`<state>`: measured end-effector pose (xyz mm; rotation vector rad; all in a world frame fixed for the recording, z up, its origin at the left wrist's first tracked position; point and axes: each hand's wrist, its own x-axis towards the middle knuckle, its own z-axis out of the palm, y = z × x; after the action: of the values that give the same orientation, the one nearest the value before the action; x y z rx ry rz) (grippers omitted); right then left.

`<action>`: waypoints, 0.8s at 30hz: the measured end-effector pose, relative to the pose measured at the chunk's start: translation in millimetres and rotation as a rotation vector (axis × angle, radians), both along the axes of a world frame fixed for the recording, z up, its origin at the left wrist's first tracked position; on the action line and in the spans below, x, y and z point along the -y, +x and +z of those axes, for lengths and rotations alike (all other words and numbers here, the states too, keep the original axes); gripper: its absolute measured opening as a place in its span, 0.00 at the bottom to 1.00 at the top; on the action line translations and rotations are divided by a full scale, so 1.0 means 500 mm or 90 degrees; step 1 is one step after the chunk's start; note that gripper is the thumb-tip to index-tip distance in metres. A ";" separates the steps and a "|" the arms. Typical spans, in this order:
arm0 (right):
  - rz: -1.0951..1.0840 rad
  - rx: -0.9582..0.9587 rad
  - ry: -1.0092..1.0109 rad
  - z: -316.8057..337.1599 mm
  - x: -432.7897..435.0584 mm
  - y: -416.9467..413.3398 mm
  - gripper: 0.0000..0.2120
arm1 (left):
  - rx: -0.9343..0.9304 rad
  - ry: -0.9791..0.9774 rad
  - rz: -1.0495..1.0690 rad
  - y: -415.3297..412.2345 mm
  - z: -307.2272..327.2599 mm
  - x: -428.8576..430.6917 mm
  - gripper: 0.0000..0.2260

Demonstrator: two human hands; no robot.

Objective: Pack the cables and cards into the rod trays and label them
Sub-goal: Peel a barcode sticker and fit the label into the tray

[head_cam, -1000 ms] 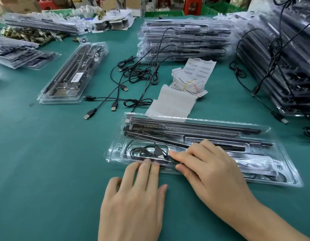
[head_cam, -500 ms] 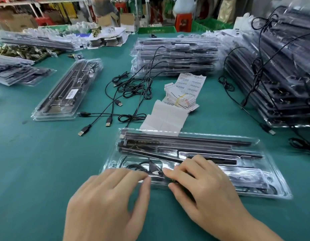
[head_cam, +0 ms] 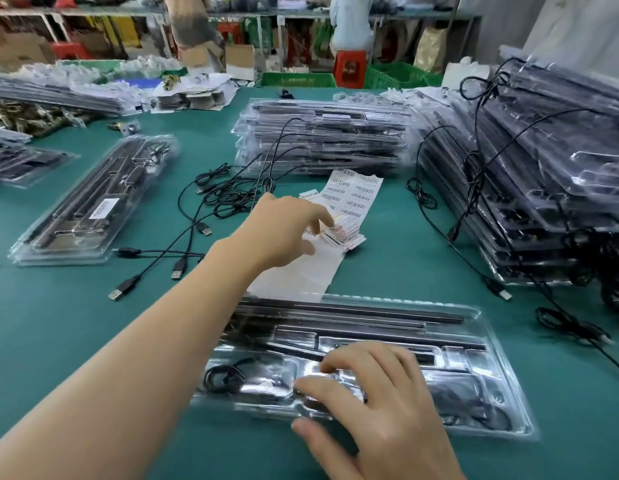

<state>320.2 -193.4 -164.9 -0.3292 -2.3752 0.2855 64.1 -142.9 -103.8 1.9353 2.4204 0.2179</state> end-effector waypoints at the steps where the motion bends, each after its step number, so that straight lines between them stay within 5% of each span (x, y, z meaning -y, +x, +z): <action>1: -0.005 -0.012 -0.021 0.006 -0.004 0.001 0.10 | 0.008 0.016 -0.007 -0.002 -0.003 0.008 0.15; 8: -0.011 0.019 -0.390 0.091 -0.080 0.006 0.07 | -0.016 0.262 -0.108 0.001 0.002 0.154 0.02; 11: -0.023 0.062 -0.487 0.108 -0.143 -0.015 0.04 | -0.013 0.278 -0.129 0.010 0.006 0.216 0.02; 18: -0.205 0.160 -0.382 0.083 -0.300 -0.155 0.07 | 0.071 0.221 -0.077 0.015 0.006 0.204 0.03; 24: -0.232 0.191 -0.221 0.071 -0.348 -0.217 0.09 | 0.135 0.259 0.020 -0.017 0.014 0.075 0.12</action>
<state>211.5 -19.4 -129.4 -1.0162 -2.4869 0.5043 55.7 -180.4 -97.0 1.8893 2.4059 0.9312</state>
